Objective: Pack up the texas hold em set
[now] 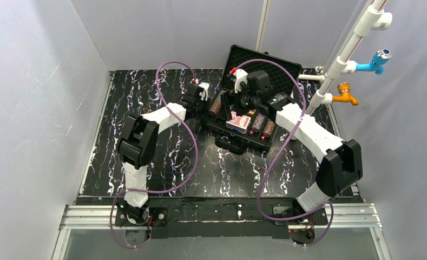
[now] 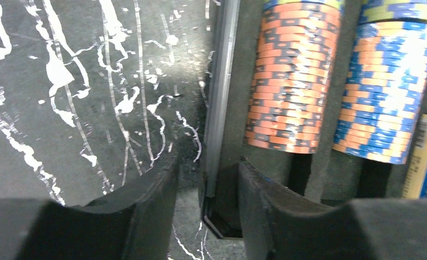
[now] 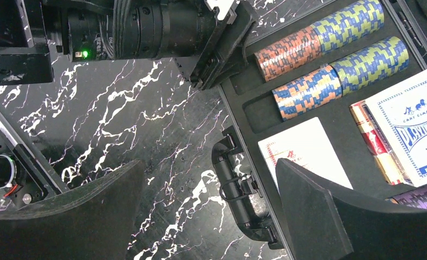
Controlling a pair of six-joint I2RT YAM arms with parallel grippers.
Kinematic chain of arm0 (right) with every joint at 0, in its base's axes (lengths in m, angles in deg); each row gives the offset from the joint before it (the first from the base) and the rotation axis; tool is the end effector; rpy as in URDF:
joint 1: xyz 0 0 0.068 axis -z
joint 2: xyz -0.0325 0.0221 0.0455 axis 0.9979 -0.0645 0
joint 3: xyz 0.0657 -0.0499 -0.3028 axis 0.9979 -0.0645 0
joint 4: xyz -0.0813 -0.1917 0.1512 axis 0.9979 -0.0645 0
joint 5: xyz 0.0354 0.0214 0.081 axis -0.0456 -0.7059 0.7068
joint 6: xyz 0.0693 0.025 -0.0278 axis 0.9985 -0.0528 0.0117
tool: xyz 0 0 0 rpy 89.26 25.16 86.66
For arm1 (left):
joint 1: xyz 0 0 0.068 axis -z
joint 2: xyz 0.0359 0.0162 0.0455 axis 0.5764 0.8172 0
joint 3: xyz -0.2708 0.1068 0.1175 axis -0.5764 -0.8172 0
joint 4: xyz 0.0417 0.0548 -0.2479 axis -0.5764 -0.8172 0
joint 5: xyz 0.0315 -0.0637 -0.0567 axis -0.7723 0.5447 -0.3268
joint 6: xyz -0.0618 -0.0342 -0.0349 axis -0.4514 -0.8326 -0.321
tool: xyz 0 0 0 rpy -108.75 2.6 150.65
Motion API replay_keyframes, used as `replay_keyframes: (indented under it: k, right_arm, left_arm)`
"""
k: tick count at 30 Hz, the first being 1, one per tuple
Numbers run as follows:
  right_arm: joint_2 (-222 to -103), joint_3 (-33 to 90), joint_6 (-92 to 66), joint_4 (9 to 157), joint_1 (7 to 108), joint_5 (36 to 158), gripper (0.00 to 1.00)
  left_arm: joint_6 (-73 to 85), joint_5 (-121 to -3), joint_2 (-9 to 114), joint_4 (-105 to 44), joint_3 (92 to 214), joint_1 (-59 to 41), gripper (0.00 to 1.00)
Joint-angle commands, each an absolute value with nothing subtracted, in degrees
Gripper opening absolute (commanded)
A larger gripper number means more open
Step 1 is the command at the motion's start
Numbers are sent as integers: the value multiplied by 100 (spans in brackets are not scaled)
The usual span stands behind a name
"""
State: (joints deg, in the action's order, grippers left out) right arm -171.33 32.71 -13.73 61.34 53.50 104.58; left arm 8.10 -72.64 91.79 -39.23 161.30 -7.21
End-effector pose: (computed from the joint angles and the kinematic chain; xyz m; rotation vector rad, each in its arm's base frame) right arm 0.3134 0.2234 0.3620 -0.6640 2.0862 0.6814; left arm 0.4312 -0.2258 0.2159 0.3493 2.2697 -0.2901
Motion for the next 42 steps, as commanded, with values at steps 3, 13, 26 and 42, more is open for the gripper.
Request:
replay_keyframes:
  k: [3,13,26,42]
  right_arm:
    - [-17078,3212,-1297,6407,5301,10644,98]
    - [-17139,3202,-1303,6381,5260,10614,98]
    - [-17217,3207,-1339,6347,5238,10598,98]
    - [-17228,3253,-1395,6242,5199,10468,98]
  left_arm:
    - [768,-7250,9280,-4076,16053,-799,18]
    - [606,-7797,8701,-4019,15241,-849,0]
    - [327,-8538,7256,-3944,13704,-1093,0]
    - [-30,-9658,5316,-4091,12214,-1388,0]
